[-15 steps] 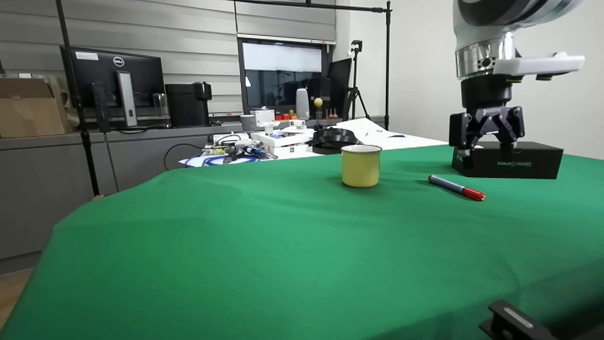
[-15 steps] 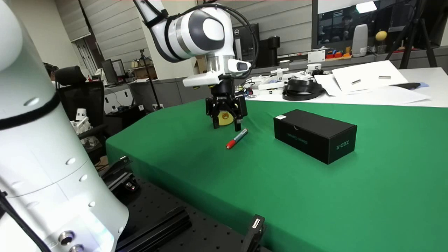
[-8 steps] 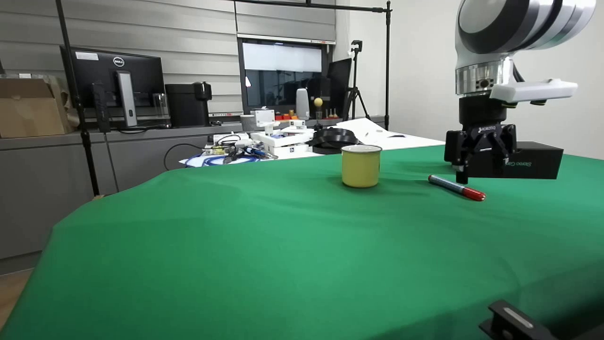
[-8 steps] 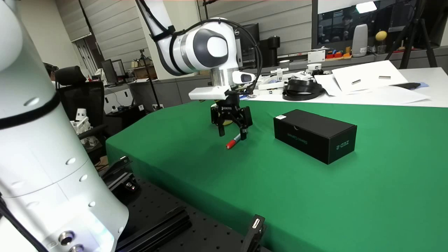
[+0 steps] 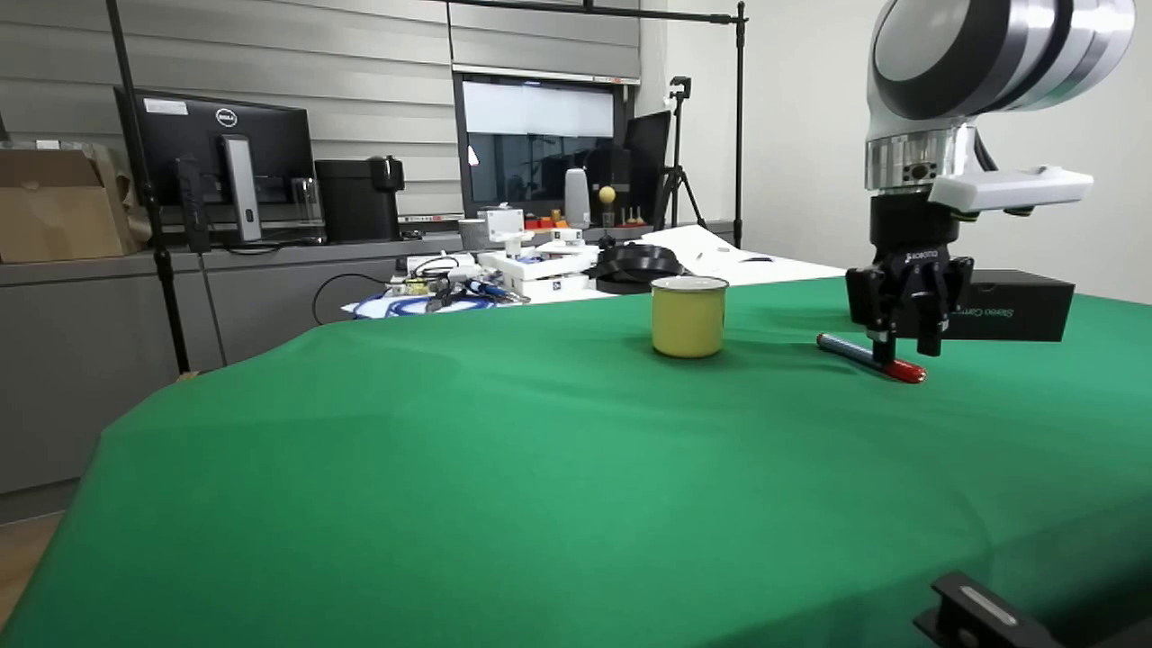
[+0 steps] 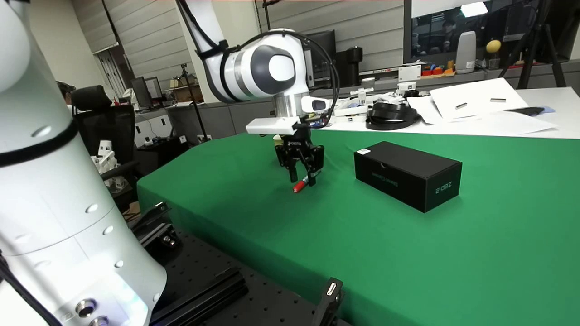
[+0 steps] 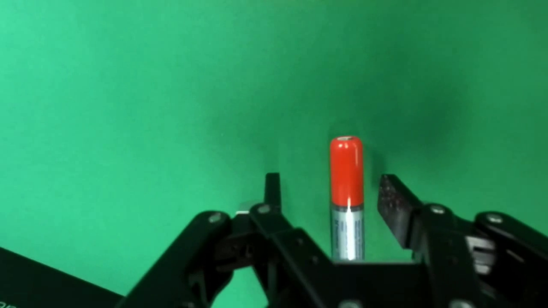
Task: Put the orange marker in the mug
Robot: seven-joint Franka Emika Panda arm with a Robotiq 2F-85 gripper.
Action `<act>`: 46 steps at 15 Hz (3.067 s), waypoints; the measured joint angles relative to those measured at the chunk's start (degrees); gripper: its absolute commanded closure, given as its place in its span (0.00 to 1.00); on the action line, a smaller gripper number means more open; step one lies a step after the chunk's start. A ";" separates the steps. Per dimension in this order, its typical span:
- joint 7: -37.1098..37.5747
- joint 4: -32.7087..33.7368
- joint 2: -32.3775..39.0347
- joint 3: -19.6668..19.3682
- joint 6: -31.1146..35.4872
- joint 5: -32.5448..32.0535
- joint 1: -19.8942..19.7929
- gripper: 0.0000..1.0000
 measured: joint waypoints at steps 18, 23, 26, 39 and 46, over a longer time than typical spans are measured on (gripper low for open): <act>11.92 7.01 1.00 -6.30 -12.56 0.02 6.25 0.95; 15.77 17.02 1.38 -6.31 -33.46 2.47 5.96 0.95; 15.67 22.86 3.18 -5.52 -47.11 6.00 4.97 0.95; 15.27 35.26 9.65 -3.35 -62.21 16.52 2.87 0.79; 15.41 36.92 9.68 -3.34 -63.66 16.51 2.88 0.95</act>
